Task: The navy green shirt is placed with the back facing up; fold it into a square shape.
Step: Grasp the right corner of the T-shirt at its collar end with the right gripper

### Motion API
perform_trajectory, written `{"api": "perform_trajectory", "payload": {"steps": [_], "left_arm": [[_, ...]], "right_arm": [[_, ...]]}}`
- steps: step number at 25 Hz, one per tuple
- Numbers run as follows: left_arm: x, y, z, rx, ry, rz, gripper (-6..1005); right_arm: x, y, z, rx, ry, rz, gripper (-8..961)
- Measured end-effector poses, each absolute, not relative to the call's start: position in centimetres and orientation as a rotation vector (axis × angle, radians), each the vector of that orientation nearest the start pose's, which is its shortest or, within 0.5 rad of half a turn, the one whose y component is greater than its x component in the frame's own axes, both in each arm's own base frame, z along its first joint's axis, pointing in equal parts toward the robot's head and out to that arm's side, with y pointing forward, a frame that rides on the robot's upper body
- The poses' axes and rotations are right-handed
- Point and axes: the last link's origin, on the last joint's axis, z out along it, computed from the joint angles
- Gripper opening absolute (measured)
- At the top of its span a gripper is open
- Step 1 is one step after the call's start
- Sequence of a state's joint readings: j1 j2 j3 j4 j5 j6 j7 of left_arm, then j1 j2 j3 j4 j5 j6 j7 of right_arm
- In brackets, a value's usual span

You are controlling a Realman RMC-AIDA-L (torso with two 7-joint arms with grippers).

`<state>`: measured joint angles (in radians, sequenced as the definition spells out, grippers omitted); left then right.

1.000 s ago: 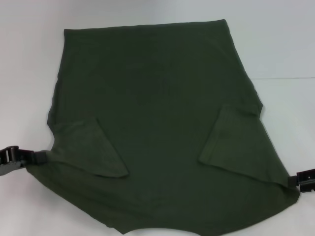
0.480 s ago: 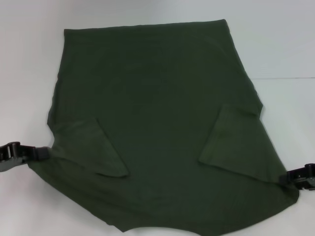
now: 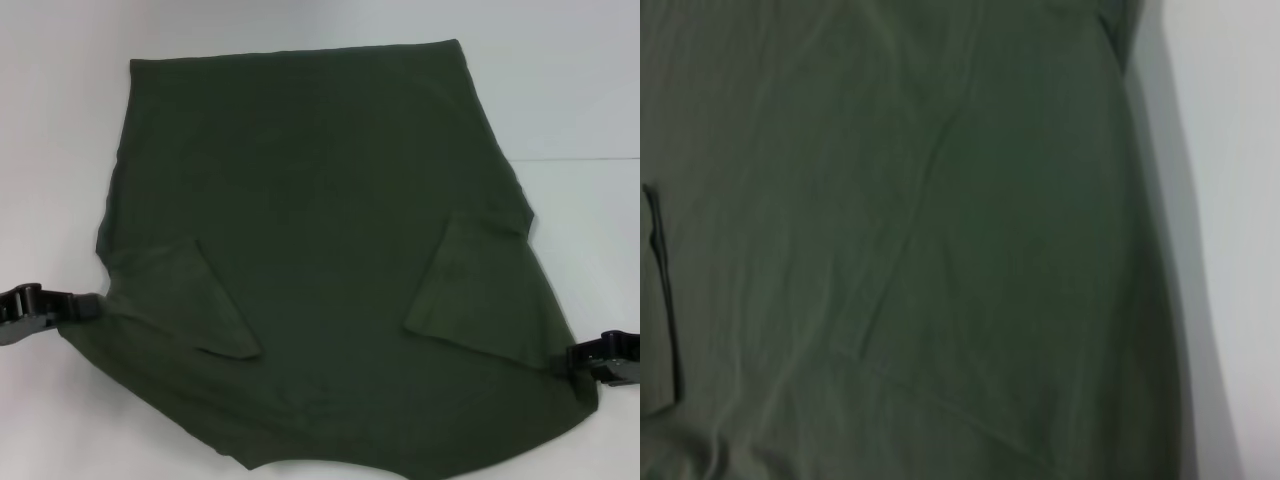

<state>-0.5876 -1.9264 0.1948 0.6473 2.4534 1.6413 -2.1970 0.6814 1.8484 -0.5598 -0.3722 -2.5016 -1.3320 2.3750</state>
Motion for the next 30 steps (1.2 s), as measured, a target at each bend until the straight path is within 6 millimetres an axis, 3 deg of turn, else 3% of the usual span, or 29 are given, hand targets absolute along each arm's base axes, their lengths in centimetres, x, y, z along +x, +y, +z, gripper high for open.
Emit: {"api": "perform_trajectory", "payload": {"steps": [8,19,30], "left_arm": [[-32.7,33.3,8.5,-2.147,-1.804,-0.669,2],[-32.5,33.3,8.6,-2.148,-1.8,-0.693,3],[-32.5,33.3,8.6,-2.146,-1.798,-0.7,6]], "right_arm": [[33.8,35.8,4.1,-2.08,1.962,0.177,508],[33.8,36.0,4.9,-2.078,1.954,0.177,286],[33.7,36.2,5.0,-2.088,1.937,0.163,190]]}}
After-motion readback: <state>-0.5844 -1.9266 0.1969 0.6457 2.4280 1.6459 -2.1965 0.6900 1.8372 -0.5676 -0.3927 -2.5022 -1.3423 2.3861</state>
